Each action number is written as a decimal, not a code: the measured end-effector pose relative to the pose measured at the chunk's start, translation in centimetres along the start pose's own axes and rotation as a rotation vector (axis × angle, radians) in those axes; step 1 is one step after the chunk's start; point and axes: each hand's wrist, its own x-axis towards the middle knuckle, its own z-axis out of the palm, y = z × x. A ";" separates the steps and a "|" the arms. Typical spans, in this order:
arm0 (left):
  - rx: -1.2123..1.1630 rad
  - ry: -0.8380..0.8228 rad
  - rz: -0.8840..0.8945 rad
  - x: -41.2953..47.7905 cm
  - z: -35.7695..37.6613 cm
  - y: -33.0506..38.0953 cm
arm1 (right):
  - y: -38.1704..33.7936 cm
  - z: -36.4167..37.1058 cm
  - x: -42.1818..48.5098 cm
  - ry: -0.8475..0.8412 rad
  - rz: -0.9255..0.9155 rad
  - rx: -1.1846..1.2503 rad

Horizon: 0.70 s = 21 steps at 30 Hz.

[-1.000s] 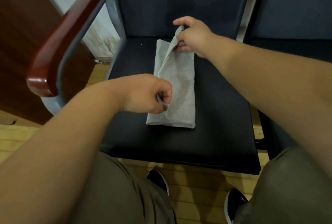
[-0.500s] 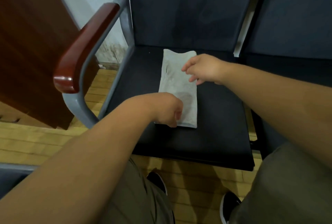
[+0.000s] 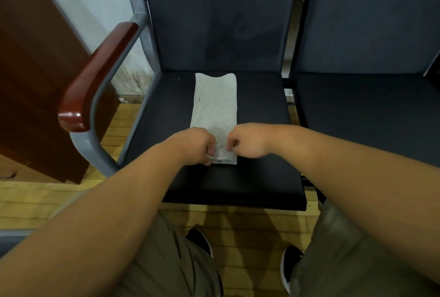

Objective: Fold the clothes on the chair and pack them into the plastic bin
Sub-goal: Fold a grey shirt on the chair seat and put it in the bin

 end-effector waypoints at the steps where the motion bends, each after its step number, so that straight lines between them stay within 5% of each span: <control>1: 0.002 0.009 -0.003 0.2 -0.1 0.0 | -0.1 0.0 -0.3 -0.023 -0.012 -0.023; 6: -0.094 0.078 -0.043 0.6 -2.1 0.2 | 0.2 0.1 0.0 0.004 -0.042 -0.066; 11: -0.349 0.268 -0.104 0.1 -5.3 0.0 | 0.4 0.8 1.4 0.309 -0.063 -0.025; 14: -0.327 0.243 -0.085 -0.1 -5.7 0.0 | 0.3 0.4 1.8 0.498 -0.056 0.062; 18: -0.221 0.078 -0.043 -0.4 -5.3 0.7 | 0.7 -0.5 1.4 0.527 -0.016 0.174; 21: -0.026 0.135 -0.052 -0.2 -4.7 0.6 | 1.1 -1.1 0.9 0.525 -0.014 0.215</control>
